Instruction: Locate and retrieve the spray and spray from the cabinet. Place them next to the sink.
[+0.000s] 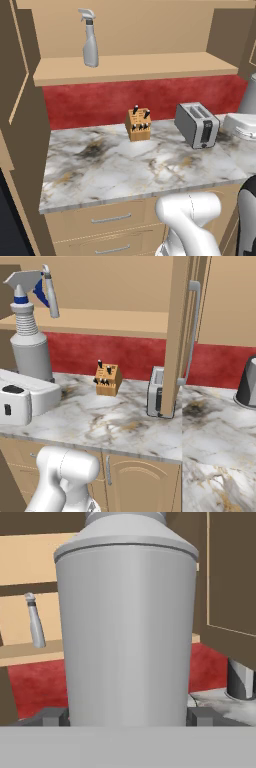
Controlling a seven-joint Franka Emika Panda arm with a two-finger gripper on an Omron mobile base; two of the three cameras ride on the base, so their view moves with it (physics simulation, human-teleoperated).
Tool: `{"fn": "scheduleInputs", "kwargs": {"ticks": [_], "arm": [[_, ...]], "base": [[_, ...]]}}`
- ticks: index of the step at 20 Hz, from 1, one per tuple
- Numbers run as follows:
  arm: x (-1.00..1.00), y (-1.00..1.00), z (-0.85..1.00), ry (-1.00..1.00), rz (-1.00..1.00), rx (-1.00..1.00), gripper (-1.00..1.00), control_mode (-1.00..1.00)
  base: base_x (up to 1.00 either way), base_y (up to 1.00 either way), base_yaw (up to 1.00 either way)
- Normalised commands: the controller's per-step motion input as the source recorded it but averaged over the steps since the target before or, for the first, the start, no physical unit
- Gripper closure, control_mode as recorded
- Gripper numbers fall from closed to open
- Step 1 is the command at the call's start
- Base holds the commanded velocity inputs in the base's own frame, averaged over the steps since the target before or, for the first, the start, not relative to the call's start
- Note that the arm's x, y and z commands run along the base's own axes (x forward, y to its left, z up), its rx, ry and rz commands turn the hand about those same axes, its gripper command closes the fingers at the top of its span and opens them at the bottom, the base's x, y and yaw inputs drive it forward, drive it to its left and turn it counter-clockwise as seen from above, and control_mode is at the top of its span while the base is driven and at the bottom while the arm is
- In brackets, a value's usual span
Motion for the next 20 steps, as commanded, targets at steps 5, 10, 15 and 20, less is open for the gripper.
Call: {"fn": "scheduleInputs", "kwargs": {"ticks": [5, 10, 15, 20], "arm": [[-0.07, 0.05, -0.53, 0.0, -0.03, 0.0, 1.0, -1.0], [-0.01, 0.04, -0.46, 0.02, -0.02, 0.0, 1.0, -1.0], [0.0, 0.11, -0.24, 0.01, 0.0, 0.0, 1.0, 1.0], [0.0, 0.0, 0.0, 0.0, 0.0, 0.0, 1.0, 1.0]], "base": [[0.0, 0.0, 0.0], [0.0, 0.0, 0.0], [0.0, 0.03, 0.0], [0.0, 0.02, 0.0]]}}
